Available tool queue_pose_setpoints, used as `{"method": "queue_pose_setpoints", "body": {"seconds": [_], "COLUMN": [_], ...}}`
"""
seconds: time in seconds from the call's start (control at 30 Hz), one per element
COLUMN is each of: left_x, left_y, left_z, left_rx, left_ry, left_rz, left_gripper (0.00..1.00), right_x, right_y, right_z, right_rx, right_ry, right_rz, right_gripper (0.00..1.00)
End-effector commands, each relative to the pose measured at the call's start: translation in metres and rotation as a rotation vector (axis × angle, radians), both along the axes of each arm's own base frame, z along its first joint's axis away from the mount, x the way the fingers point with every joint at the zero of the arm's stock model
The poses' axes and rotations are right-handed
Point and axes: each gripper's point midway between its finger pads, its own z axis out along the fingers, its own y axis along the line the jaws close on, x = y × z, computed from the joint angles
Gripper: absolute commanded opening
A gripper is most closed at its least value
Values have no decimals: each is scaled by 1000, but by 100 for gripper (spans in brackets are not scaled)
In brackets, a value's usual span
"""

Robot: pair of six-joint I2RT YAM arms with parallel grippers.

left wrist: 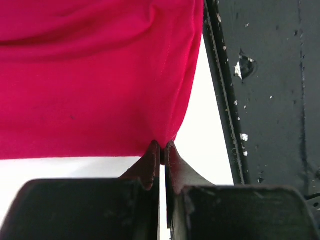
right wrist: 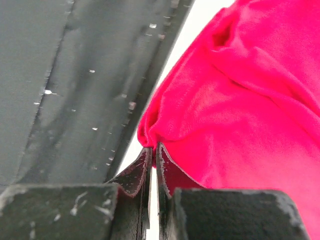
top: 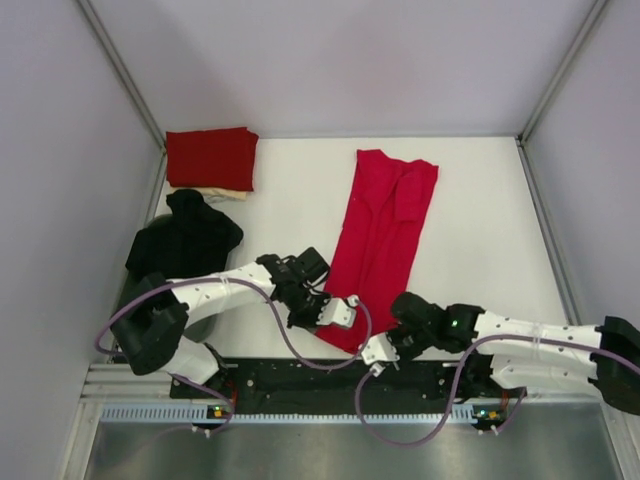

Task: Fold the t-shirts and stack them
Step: Grab the bottom of the folded rectangular tshirt with both arms, then fold the folded rectangular tshirt in 1/3 of the way

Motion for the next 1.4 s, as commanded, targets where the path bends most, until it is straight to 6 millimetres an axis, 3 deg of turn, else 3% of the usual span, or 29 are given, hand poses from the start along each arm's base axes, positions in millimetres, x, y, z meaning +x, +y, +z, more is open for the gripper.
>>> {"method": "queue_pose_setpoints", "body": {"seconds": [0.0,0.1,0.27,0.37,0.6,0.77,1.0,1.37], "left_x": [21,57,128,170,245,269,294,315], "left_y": [-18,-35,-65,-67,-73,-79,-80,-83], "left_z": [41,57,72,72,72,61,44,29], "left_rx": [-40,-53,-50,-52,-81,-82,-67,-75], "left_ry": [-20,-39,-63,-79,-222,-265,-340,-406], "left_rz": [120,234,391,474,595,625,670,711], "left_gripper": [0,0,0,0,0,0,0,2], "right_x": [43,85,147,188,258,280,287,306], "right_y": [5,-4,-20,-26,-47,-60,-75,-86], "right_z": [44,72,84,97,94,91,70,49], "right_rx": [140,247,235,314,317,325,249,201], "right_ry": [-63,-76,-151,-170,-220,-210,-223,-200], "right_rz": [-182,-330,-475,-571,-710,-758,-766,-813], "right_gripper": [0,0,0,0,0,0,0,0]}}
